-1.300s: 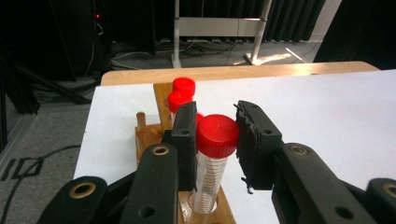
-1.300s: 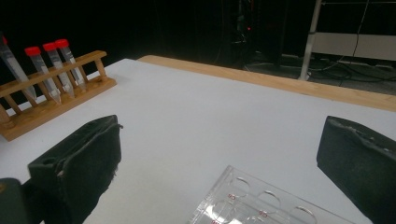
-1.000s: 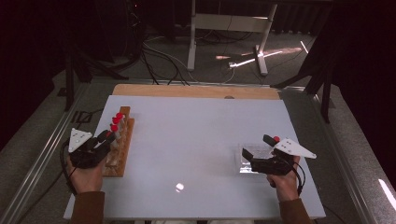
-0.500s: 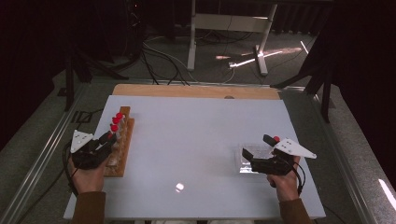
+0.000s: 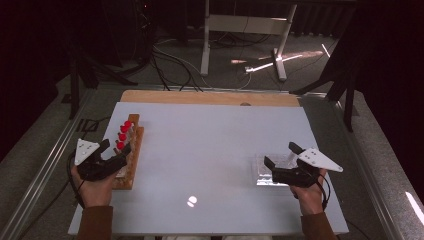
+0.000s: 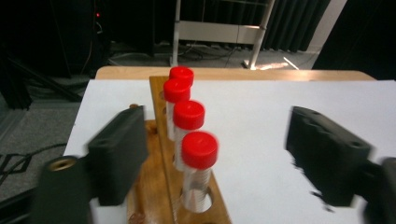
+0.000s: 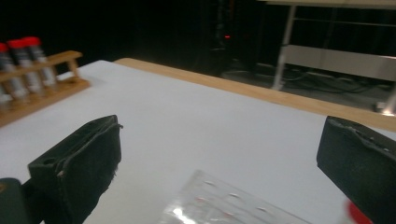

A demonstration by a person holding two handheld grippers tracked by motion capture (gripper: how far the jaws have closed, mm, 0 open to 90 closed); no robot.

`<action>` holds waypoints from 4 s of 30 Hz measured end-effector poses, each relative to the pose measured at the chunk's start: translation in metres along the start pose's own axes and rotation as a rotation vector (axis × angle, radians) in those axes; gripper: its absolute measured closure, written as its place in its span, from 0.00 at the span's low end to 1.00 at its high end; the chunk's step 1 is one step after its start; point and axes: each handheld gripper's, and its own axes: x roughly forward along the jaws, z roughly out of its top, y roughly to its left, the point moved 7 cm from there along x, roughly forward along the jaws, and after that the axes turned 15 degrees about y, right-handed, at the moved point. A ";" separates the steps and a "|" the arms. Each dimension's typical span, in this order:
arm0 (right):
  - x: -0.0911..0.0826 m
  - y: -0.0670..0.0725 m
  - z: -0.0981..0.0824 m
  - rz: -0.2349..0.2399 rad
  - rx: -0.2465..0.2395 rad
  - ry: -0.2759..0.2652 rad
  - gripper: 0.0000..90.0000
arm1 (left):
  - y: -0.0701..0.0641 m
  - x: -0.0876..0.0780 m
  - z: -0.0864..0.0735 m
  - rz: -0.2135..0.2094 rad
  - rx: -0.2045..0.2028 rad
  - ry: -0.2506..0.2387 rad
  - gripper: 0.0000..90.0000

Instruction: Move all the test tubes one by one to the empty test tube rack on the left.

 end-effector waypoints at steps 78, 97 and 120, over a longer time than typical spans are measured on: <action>0.003 -0.062 -0.032 -0.193 0.092 0.100 0.83 | -0.037 -0.012 0.015 -0.088 0.041 -0.053 0.01; -0.022 -0.045 -0.001 -0.162 0.073 -0.013 0.83 | -0.035 -0.025 0.022 -0.099 0.027 -0.118 0.01; -0.006 0.043 0.018 0.107 -0.053 -0.026 0.83 | -0.102 -0.001 0.010 -0.236 0.149 -0.016 0.02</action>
